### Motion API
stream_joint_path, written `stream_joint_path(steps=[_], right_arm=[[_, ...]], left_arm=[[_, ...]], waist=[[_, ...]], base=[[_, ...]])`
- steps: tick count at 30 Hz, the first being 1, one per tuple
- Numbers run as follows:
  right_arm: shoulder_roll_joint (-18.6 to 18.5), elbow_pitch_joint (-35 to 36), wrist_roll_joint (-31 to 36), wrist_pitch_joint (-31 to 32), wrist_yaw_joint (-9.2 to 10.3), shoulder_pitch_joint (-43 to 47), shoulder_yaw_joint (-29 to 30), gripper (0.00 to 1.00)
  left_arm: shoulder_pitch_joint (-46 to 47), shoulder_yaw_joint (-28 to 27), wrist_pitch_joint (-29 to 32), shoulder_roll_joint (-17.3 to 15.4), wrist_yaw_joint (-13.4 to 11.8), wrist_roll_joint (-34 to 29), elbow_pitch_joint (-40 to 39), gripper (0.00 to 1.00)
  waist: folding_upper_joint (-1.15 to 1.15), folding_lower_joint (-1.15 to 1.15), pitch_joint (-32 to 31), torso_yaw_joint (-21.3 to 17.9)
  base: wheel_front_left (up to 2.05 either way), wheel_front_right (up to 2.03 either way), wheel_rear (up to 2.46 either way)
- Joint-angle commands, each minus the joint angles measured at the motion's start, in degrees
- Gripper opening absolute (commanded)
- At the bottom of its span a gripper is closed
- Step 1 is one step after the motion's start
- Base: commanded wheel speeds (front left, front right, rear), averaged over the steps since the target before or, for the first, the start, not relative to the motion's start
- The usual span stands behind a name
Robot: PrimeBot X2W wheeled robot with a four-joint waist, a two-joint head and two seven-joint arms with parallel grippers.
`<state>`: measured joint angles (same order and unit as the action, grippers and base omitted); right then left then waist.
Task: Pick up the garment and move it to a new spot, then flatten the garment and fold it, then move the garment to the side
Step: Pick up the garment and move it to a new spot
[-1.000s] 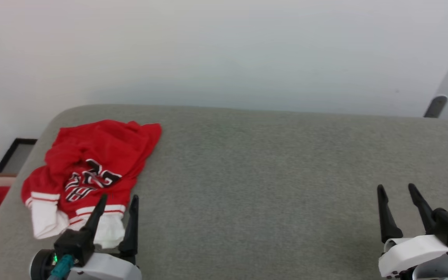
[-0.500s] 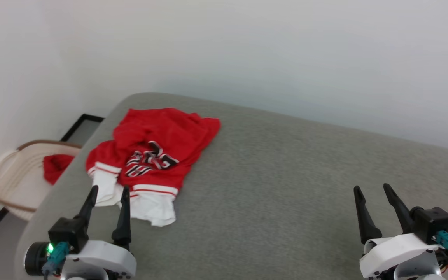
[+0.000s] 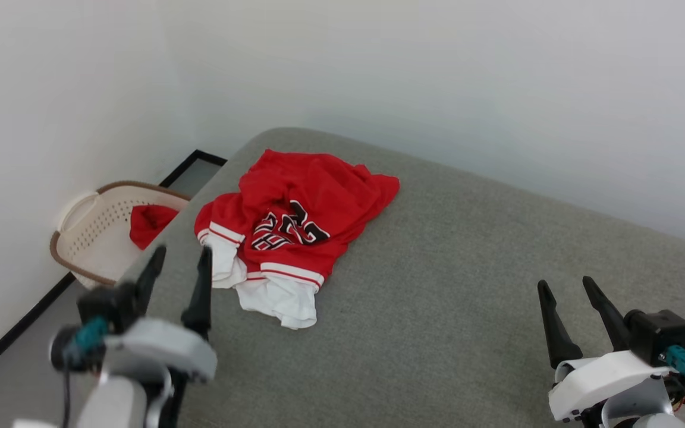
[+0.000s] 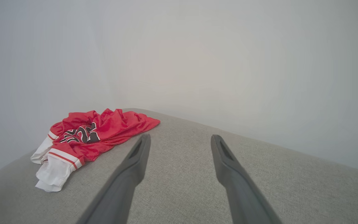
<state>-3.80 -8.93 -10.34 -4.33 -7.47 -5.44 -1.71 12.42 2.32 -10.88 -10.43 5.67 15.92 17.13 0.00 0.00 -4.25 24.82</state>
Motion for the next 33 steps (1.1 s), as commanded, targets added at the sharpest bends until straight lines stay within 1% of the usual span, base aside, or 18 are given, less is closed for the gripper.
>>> stream_joint_path(steps=[1,5,8,10,14,16,20,24,26,27,30,33], right_arm=[[-0.5,0.4,-0.6,0.4,-0.04,-0.9,0.0,1.00],[-1.6,2.0,-0.3,1.9,-0.04,-2.9,-1.1,1.00],[-2.7,3.2,0.1,2.8,-0.03,-4.7,-1.5,1.00],[-3.1,4.0,0.0,3.3,-0.03,-6.1,-1.9,1.00],[-4.4,5.4,0.0,4.1,-0.03,-8.1,-2.2,1.00],[-4.6,6.2,0.0,4.3,-0.03,-8.9,-2.2,1.00],[-4.9,7.4,-0.3,4.5,-0.03,-10.5,-2.3,1.00],[-4.7,8.4,-0.5,4.6,-0.03,-11.4,-2.2,1.00],[-4.7,8.9,-0.7,4.7,-0.03,-11.8,-2.2,1.00],[-4.6,9.1,-0.8,4.8,-0.03,-12.0,-2.4,1.00],[-4.5,9.7,-1.1,5.0,-0.03,-12.8,-2.9,1.00],[-4.5,9.9,-1.1,5.1,-0.03,-13.5,-3.2,1.00]], left_arm=[[2.7,0.4,1.7,-0.9,0.7,1.2,-0.3,1.00],[8.9,1.9,8.3,-3.6,1.6,5.9,-0.8,1.00],[14.1,2.4,13.6,-6.5,1.9,10.4,-0.4,1.00],[17.7,3.7,17.0,-8.9,1.8,13.3,0.1,1.00],[23.9,6.0,25.2,-13.0,1.8,19.6,3.9,1.00],[26.8,7.3,29.0,-15.3,1.8,21.3,6.4,1.00],[31.4,9.4,36.0,-18.3,1.9,24.7,11.5,1.00],[34.9,11.1,42.8,-20.4,1.9,26.9,16.4,1.00],[36.0,11.5,46.9,-20.8,1.7,28.2,19.8,1.00],[36.8,12.0,48.5,-21.5,1.5,27.8,21.0,1.00],[38.7,12.1,50.9,-21.7,1.1,28.4,24.6,1.00],[39.5,12.3,52.0,-21.6,1.1,28.7,27.9,1.00]], waist=[[0.00,0.00,1.5,-0.3],[0.00,0.00,5.4,-2.8],[0.00,0.00,8.8,-5.3],[0.00,0.00,11.3,-7.1],[0.00,0.00,15.7,-10.7],[0.00,0.00,17.7,-12.4],[0.00,0.00,21.4,-15.5],[0.00,0.00,24.2,-17.7],[0.00,0.00,25.4,-18.5],[0.00,0.00,26.1,-19.0],[0.00,0.00,27.7,-20.4],[0.00,0.00,28.8,-21.5]], base=[[0.00,0.00,0.00],[0.00,0.00,0.00],[0.00,0.00,0.00],[0.00,0.00,0.00],[0.00,0.00,0.00],[0.00,0.00,0.00],[0.00,0.00,0.00],[0.00,0.00,0.00],[0.00,0.00,0.00],[0.00,0.00,0.00],[0.00,0.00,0.00],[0.00,0.00,0.00]])
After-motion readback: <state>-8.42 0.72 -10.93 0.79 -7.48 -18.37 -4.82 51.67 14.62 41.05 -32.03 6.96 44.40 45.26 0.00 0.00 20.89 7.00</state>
